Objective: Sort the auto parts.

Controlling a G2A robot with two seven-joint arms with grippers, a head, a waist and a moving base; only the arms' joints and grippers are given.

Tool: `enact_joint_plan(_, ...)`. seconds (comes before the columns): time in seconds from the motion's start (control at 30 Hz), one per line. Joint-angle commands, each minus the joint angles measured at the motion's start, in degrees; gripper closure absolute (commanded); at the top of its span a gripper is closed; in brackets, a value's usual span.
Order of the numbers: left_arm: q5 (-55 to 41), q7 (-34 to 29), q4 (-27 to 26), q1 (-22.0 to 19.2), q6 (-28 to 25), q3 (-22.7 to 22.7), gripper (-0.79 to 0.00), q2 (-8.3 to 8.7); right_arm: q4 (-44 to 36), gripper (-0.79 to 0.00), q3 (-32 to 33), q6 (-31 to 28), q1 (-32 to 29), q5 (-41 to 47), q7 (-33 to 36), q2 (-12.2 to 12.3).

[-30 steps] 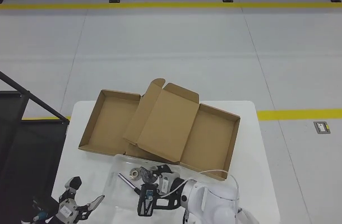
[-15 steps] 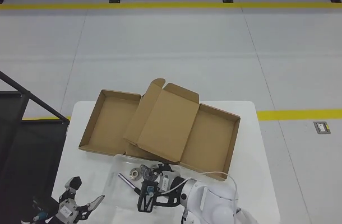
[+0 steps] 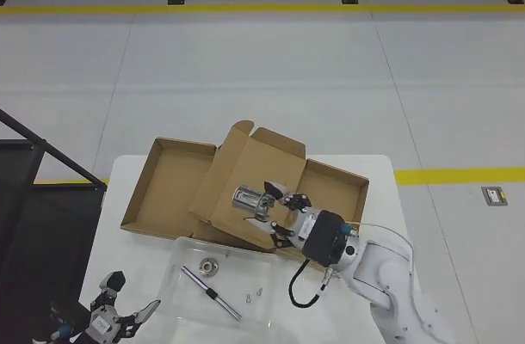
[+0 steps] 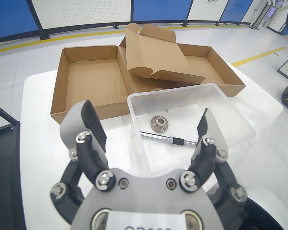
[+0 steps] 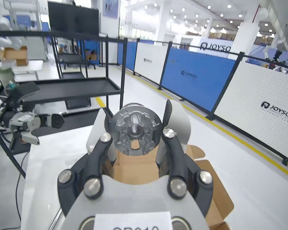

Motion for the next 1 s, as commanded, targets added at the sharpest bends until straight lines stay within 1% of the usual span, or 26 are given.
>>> enact_joint_plan(0.0,0.0,0.0,0.0,0.0,0.0,0.0,-0.785,0.0,1.9,0.0,1.5,-3.4,0.2,1.1,-4.6,0.3)
enact_joint_plan(0.07,0.0,0.0,0.0,0.0,0.0,0.0,-0.785,0.0,3.4,0.0,2.2,-5.0,0.3,1.0,-6.7,0.5)
enact_joint_plan(0.1,0.0,0.0,0.0,0.0,0.0,0.0,-0.785,0.0,4.4,0.0,2.6,-4.9,0.3,0.5,-6.8,0.6)
enact_joint_plan(0.17,0.0,0.0,0.0,0.0,0.0,0.0,-0.785,0.0,5.9,0.0,3.2,-1.6,0.2,-1.3,-4.2,0.7)
enact_joint_plan(0.27,0.0,0.0,0.0,0.0,0.0,0.0,-0.785,0.0,7.1,0.0,2.8,9.3,0.3,-4.4,7.4,0.4)
enact_joint_plan(0.33,0.0,0.0,0.0,0.0,0.0,0.0,-0.785,0.0,8.5,0.0,2.0,15.0,1.4,-5.3,14.6,0.0)
enact_joint_plan(0.4,0.0,0.0,0.0,0.0,0.0,0.0,-0.785,0.0,10.8,0.0,1.6,18.0,2.9,-4.7,18.4,-0.3)
enact_joint_plan(0.47,0.0,0.0,0.0,0.0,0.0,0.0,-0.785,0.0,13.7,0.0,1.6,24.7,4.5,-8.1,24.6,-0.5)
enact_joint_plan(0.53,0.0,0.0,0.0,0.0,0.0,0.0,-0.785,0.0,16.8,0.0,1.0,27.2,6.5,-8.4,28.7,-0.8)
enact_joint_plan(0.57,0.0,0.0,0.0,0.0,0.0,0.0,-0.785,0.0,18.6,0.0,0.9,30.3,7.7,-10.1,32.0,-1.0)
enact_joint_plan(0.6,0.0,0.0,0.0,0.0,0.0,0.0,-0.785,0.0,19.5,0.0,0.1,31.7,8.6,-9.8,33.8,-1.3)
enact_joint_plan(0.63,0.0,0.0,0.0,0.0,0.0,0.0,-0.785,0.0,20.4,0.0,-0.1,32.4,9.2,-8.7,34.5,-1.5)
enact_joint_plan(0.97,0.0,0.0,0.0,0.0,0.0,0.0,-0.785,0.0,20.6,0.0,-0.5,32.3,8.8,-9.4,34.9,-1.5)
